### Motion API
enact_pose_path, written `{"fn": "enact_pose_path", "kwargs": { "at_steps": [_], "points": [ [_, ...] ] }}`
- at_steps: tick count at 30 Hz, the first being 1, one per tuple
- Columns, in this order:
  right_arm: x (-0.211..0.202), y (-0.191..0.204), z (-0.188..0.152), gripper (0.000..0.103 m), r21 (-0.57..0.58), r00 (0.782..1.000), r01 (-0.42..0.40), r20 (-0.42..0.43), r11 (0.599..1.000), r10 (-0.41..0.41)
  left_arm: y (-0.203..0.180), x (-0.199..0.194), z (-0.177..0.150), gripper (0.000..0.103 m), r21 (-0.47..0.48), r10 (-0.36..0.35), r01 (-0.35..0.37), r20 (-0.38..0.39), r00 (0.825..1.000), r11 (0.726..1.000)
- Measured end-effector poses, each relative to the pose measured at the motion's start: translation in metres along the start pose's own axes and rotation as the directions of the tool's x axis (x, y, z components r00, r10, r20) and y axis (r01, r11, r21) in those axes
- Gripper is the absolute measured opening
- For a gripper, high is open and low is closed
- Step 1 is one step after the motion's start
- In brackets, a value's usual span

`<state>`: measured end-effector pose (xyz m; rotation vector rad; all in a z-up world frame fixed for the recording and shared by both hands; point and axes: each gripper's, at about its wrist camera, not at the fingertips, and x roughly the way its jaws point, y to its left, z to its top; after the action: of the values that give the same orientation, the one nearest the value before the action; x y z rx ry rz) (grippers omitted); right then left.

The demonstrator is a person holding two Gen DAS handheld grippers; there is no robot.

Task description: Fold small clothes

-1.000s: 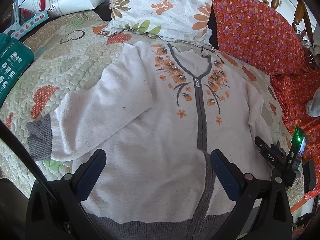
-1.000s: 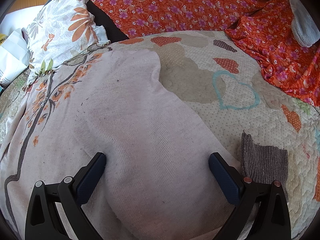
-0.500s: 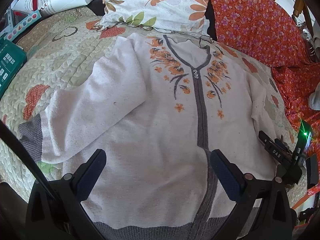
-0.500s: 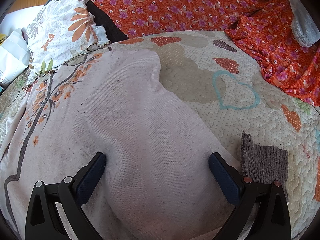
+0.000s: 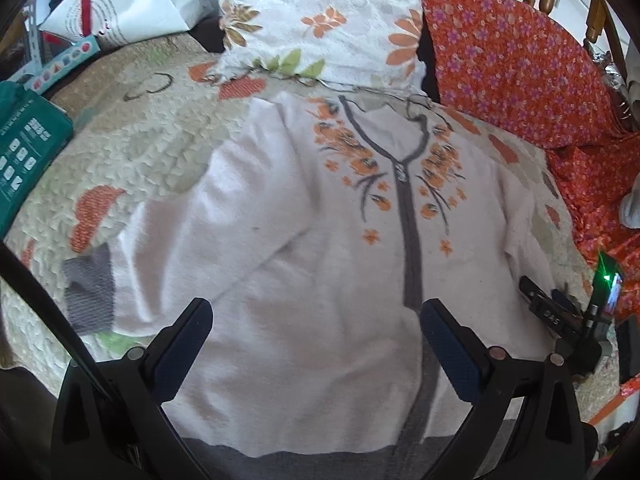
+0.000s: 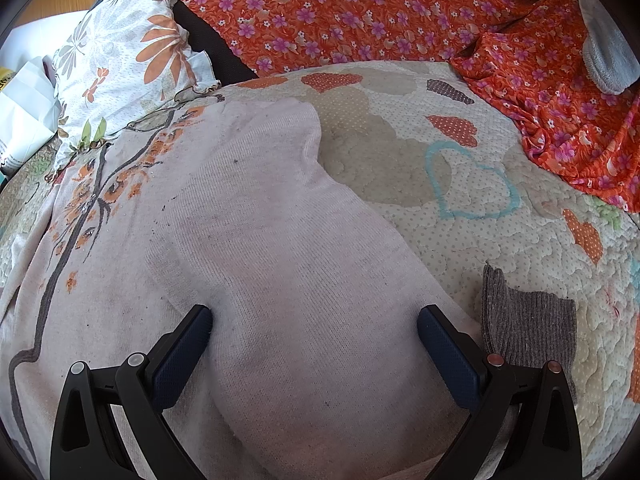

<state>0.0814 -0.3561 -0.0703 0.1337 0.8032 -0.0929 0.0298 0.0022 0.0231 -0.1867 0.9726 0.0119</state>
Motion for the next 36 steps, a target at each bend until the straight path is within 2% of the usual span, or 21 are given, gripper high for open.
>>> {"fn": "enact_pose_path", "kwargs": {
  "at_steps": [9,15,18,22,24,27,31,34,35,36],
  "points": [
    [0.000,0.000,0.000,0.103,0.000,1.000,0.000,0.000,1.000,0.000,0.011,-0.014,-0.014,0.103,-0.048,-0.035,0.035,0.005,0.999,0.998],
    [0.000,0.000,0.000,0.103,0.000,1.000,0.000,0.000,1.000,0.000,0.034,-0.030,-0.014,0.103,-0.057,-0.003,0.005,0.024,1.000,0.998],
    [0.000,-0.001,0.001,0.103,0.007,1.000,-0.009,0.003,1.000,0.009,0.055,-0.030,-0.012,0.103,-0.063,0.043,-0.041,0.037,0.998,0.997],
    [0.001,0.003,0.002,0.103,-0.009,1.000,0.014,0.001,1.000,-0.014,0.087,-0.025,-0.012,0.103,-0.117,0.066,-0.062,0.033,0.997,0.991],
    [0.001,-0.002,0.002,0.103,0.006,1.000,-0.005,-0.004,1.000,0.005,0.101,-0.025,-0.013,0.103,-0.146,0.084,-0.078,0.035,0.996,0.986],
    [0.002,-0.009,0.008,0.103,0.016,0.997,-0.058,-0.051,0.998,0.059,0.121,-0.026,-0.016,0.103,-0.190,0.099,-0.090,0.037,0.994,0.978],
    [0.003,-0.011,0.010,0.103,0.003,0.992,-0.091,-0.092,0.996,0.091,0.146,-0.030,-0.020,0.103,-0.235,0.118,-0.104,0.047,0.992,0.966],
    [-0.001,-0.010,0.020,0.097,-0.005,0.983,-0.060,-0.172,0.998,0.058,0.163,-0.034,-0.023,0.103,-0.259,0.147,-0.127,0.056,0.988,0.958],
    [-0.008,-0.012,0.021,0.096,0.009,0.982,-0.037,-0.184,0.999,0.038,0.168,-0.035,-0.024,0.103,-0.263,0.155,-0.135,0.058,0.986,0.955],
    [-0.018,-0.012,0.024,0.096,0.004,0.988,-0.002,-0.156,1.000,0.003,0.173,-0.035,-0.025,0.103,-0.266,0.162,-0.140,0.059,0.985,0.954]
  ]
}}
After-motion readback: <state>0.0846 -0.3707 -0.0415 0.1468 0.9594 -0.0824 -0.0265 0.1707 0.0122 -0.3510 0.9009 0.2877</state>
